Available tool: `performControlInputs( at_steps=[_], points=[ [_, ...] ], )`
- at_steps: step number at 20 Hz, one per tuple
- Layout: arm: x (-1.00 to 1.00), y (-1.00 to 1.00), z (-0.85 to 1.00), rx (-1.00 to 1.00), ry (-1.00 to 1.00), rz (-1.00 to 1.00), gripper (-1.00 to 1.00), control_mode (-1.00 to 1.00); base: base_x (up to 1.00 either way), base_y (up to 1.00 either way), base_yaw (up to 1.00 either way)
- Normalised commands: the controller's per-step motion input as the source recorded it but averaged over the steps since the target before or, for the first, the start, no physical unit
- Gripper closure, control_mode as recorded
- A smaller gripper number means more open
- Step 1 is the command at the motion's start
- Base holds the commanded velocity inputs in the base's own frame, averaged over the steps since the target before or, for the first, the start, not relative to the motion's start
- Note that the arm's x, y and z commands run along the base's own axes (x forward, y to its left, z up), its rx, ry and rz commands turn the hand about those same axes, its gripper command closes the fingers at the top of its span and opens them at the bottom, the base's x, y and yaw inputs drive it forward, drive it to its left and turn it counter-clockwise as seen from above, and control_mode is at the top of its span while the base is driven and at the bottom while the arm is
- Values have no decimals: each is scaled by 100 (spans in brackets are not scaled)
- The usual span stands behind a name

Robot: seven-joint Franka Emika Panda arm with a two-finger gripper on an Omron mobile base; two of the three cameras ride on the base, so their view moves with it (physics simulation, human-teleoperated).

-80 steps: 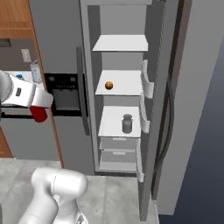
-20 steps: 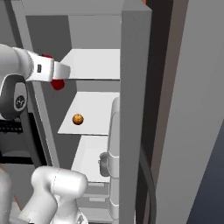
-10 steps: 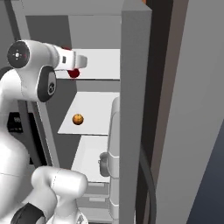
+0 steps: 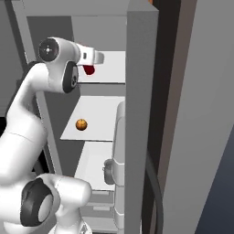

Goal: Place the mayonnaise and ketchup from the counter to the top shelf of the fridge. If the existing items in the fridge are on the top shelf, move them to other shelves.

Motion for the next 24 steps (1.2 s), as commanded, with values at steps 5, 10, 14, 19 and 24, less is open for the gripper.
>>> performControlInputs(
  at_steps=[5, 10, 14, 19, 24],
  points=[
    [72, -14, -9, 0, 7, 0, 100, -100, 0, 0, 0],
    [57, -7, -28, -1, 8, 0, 100, -100, 0, 0, 0],
    [42, -5, -37, -3, 13, 0, 100, -100, 0, 0, 0],
    [37, -1, -34, -3, 11, 0, 100, -100, 0, 0, 0],
    [31, 0, -18, -1, 1, 0, 100, -100, 0, 0, 0]
  ],
)
